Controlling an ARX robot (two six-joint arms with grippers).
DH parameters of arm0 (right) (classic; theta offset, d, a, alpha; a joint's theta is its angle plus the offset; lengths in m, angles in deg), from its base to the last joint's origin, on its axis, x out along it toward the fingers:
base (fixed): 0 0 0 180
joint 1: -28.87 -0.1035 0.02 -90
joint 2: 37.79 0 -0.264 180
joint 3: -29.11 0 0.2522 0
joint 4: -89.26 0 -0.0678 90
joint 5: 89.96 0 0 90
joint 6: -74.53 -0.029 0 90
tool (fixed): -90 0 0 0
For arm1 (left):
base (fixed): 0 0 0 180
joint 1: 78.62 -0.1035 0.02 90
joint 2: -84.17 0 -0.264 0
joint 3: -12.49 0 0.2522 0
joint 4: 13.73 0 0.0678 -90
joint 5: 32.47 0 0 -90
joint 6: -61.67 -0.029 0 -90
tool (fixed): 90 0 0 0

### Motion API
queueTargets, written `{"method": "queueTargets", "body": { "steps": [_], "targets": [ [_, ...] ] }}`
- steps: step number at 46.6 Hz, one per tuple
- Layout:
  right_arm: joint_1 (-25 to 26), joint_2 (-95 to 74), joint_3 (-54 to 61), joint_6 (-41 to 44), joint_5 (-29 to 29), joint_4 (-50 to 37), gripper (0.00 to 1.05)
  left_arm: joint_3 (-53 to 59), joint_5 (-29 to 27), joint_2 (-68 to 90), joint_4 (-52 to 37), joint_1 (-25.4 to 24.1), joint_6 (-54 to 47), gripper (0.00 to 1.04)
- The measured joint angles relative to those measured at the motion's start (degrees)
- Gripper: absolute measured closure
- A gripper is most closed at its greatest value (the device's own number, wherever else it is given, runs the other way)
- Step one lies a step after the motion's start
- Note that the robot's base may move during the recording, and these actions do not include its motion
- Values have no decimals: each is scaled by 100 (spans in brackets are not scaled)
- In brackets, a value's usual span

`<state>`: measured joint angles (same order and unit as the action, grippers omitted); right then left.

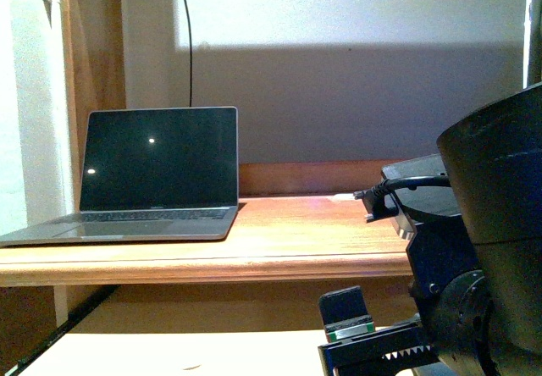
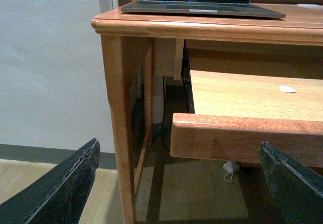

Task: Place mouse

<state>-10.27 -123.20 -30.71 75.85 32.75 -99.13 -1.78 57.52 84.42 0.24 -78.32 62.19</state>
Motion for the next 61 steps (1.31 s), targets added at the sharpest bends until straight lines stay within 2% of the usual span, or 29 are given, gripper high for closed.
{"method": "queueTargets", "body": {
  "steps": [13, 38, 41, 45, 49, 61],
  "targets": [
    [389, -337, -472, -400, -367, 1097, 7, 0, 0, 0, 0, 0, 0, 8],
    [651, -881, -970, -713, -555, 1512, 7, 0, 0, 0, 0, 0, 0, 8],
    [669, -916, -992, -761, -595, 1497, 16, 0, 0, 0, 0, 0, 0, 8],
    [686, -927, -986, -802, -660, 1449, 36, 0, 0, 0, 0, 0, 0, 8],
    [708, -887, -949, -809, -695, 1414, 46, 0, 0, 0, 0, 0, 0, 8],
    [737, 437, -599, -826, -1200, 1904, 49, 0, 0, 0, 0, 0, 0, 8]
  ]
}}
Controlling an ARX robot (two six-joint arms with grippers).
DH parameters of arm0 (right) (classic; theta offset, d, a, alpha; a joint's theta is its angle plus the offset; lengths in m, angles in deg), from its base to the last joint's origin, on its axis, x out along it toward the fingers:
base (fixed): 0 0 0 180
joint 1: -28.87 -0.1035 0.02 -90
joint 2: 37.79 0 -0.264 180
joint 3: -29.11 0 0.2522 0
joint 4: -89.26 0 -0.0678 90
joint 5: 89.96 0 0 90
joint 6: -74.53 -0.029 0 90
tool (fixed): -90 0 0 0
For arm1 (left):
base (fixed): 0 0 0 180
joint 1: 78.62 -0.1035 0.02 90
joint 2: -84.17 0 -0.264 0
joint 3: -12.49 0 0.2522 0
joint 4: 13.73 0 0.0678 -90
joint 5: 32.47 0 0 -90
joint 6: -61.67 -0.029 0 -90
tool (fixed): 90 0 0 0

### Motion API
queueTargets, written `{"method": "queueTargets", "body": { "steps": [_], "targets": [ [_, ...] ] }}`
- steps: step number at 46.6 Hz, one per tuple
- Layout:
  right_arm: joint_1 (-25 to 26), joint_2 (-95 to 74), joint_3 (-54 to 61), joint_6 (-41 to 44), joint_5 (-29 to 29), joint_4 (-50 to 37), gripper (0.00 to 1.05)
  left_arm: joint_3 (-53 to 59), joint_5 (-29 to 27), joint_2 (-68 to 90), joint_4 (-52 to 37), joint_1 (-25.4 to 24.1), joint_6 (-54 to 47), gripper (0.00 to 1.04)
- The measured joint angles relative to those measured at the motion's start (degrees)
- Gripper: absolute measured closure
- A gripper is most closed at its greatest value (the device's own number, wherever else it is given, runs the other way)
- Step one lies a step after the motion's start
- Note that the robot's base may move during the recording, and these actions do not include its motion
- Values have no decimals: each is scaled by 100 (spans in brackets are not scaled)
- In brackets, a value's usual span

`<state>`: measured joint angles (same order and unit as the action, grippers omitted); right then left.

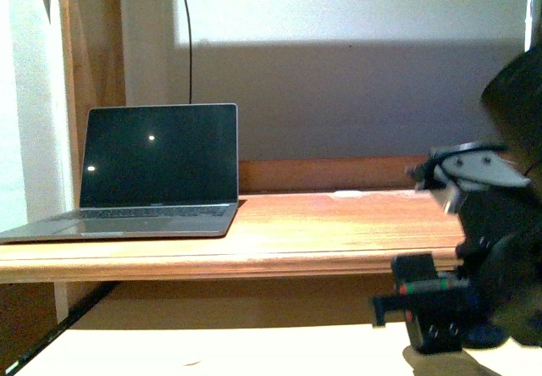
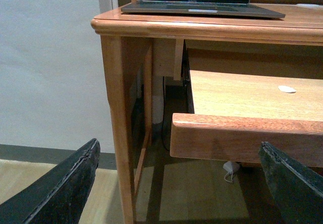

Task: Place mouse

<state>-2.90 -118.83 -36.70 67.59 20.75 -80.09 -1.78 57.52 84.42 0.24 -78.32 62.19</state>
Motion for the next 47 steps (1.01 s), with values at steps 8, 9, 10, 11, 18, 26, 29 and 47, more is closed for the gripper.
{"method": "queueTargets", "body": {
  "steps": [8, 9, 10, 11, 18, 26, 29, 47],
  "targets": [
    [-120, 249, -435, -57, -57, 330, 49, 0, 0, 0, 0, 0, 0, 8],
    [-146, 205, -549, -59, -46, 358, 49, 0, 0, 0, 0, 0, 0, 8],
    [-166, 144, -671, -59, -13, 380, 49, 0, 0, 0, 0, 0, -2, 8],
    [-186, 66, -811, -72, 11, 411, 49, 0, 0, 0, 0, 0, 0, 8],
    [-341, -671, -1899, -146, 190, 713, 50, 0, 0, 0, 0, 0, 0, 8],
    [-474, -1648, -3088, -142, 511, 1040, 50, 0, 0, 0, 0, 0, 0, 8],
    [-496, -2048, -3539, -144, 640, 1163, 50, 0, 0, 0, 0, 0, 0, 8],
    [-522, -3681, -5532, -457, 1172, 1856, 50, 0, 0, 0, 0, 0, 0, 8]
  ]
}}
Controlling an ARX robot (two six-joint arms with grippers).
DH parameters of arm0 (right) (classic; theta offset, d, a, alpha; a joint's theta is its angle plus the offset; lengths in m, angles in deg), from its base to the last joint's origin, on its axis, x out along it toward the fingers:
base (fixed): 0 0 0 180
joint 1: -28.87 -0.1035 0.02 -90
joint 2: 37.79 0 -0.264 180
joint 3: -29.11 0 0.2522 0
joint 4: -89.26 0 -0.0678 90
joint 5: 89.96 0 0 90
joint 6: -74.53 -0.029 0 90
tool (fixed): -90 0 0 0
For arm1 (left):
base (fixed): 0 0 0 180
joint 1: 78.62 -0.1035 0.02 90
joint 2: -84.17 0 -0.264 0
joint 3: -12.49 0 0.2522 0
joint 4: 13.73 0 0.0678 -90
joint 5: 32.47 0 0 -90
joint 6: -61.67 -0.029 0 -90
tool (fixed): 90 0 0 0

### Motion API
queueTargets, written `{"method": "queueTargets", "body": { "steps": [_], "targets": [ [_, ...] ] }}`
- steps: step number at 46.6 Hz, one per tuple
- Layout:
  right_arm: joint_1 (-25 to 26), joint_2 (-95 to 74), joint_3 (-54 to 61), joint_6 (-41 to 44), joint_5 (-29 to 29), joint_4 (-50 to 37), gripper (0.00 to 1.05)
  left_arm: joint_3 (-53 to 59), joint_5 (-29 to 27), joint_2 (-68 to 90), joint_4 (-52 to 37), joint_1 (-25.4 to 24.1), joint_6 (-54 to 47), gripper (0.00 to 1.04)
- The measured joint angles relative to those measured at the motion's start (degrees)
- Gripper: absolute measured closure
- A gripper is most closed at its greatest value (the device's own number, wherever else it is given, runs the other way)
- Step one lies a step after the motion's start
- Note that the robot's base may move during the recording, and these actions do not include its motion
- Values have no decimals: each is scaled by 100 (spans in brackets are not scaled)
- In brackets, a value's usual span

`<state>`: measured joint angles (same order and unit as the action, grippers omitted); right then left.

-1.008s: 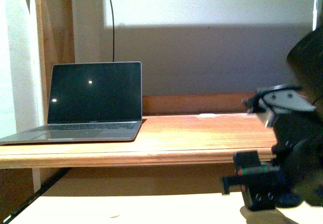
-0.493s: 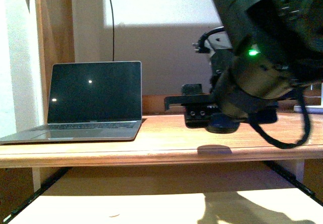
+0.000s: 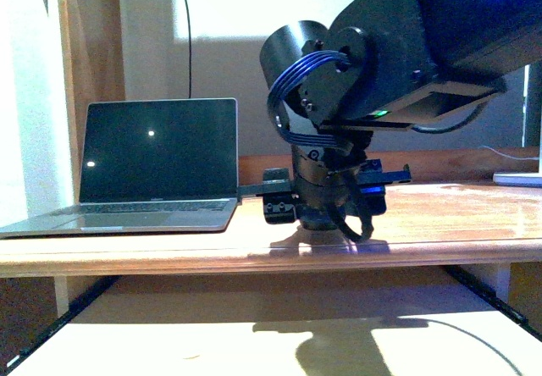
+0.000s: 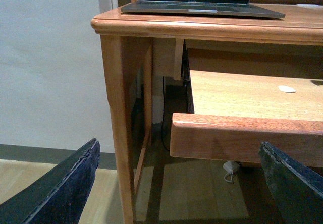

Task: Place mouse

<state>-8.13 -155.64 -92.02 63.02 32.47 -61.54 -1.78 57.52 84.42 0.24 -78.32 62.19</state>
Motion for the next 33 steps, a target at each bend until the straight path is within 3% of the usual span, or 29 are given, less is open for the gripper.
{"method": "queueTargets", "body": {
  "steps": [27, 33],
  "targets": [
    [-26, -1351, -1703, 83, 555, 236, 50, 0, -2, 0, 0, 0, -2, 8],
    [-44, -1375, -1740, 127, 546, 223, 32, 0, 0, 0, 0, 0, 0, 8]
  ]
}}
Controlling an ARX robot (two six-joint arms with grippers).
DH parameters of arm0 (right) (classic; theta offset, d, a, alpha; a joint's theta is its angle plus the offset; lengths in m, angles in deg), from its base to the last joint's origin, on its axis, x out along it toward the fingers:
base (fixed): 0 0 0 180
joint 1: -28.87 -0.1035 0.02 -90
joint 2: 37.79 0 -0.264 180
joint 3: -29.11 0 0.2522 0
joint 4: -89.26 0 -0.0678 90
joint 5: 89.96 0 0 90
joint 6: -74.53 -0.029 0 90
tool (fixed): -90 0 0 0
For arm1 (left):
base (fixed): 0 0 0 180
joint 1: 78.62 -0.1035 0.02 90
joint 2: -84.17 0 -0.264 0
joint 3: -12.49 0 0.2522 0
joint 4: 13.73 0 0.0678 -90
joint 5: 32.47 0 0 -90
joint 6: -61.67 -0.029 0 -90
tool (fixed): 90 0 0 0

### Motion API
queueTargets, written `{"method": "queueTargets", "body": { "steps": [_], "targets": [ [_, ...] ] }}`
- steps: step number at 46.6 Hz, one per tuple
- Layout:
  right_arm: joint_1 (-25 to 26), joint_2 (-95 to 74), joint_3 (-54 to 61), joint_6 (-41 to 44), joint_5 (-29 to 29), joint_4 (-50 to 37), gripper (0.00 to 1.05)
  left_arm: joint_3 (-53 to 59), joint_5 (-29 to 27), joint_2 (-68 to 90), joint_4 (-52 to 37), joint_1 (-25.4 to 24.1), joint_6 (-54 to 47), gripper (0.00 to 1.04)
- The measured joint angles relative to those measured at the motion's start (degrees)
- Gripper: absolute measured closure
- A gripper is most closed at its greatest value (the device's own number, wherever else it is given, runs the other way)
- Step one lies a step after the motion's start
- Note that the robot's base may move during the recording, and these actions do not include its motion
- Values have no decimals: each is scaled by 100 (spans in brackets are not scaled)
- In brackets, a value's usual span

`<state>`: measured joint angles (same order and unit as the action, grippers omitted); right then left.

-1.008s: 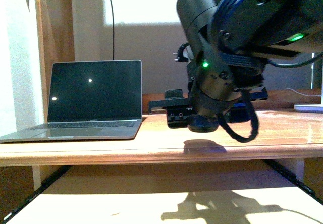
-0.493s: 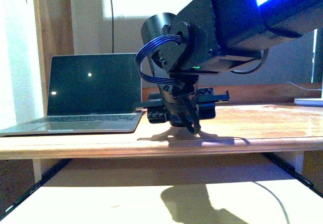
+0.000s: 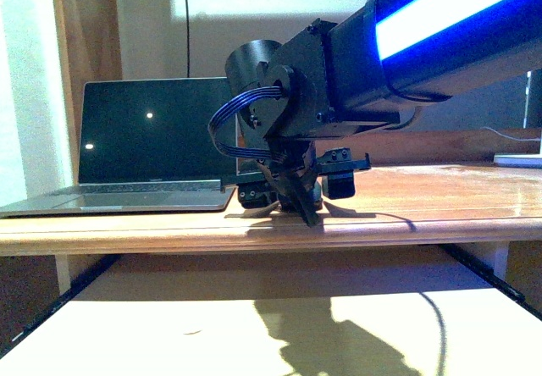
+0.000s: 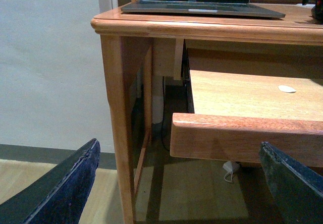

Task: Place mouse

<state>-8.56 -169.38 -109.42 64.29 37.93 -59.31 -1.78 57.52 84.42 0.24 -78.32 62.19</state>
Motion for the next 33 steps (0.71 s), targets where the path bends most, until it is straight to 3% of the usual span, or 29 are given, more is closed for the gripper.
{"method": "queueTargets", "body": {
  "steps": [9, 22, 33],
  "targets": [
    [26, 197, 391, 13, -50, -450, 7, 0, 0, 0, 0, 0, 0, 8],
    [348, 1790, 2430, -90, -634, -1989, 7, 0, 0, 0, 0, 0, 0, 8],
    [1036, 5001, 6356, -221, -2610, -3585, 7, 0, -2, 0, 0, 0, 0, 8]
  ]
}}
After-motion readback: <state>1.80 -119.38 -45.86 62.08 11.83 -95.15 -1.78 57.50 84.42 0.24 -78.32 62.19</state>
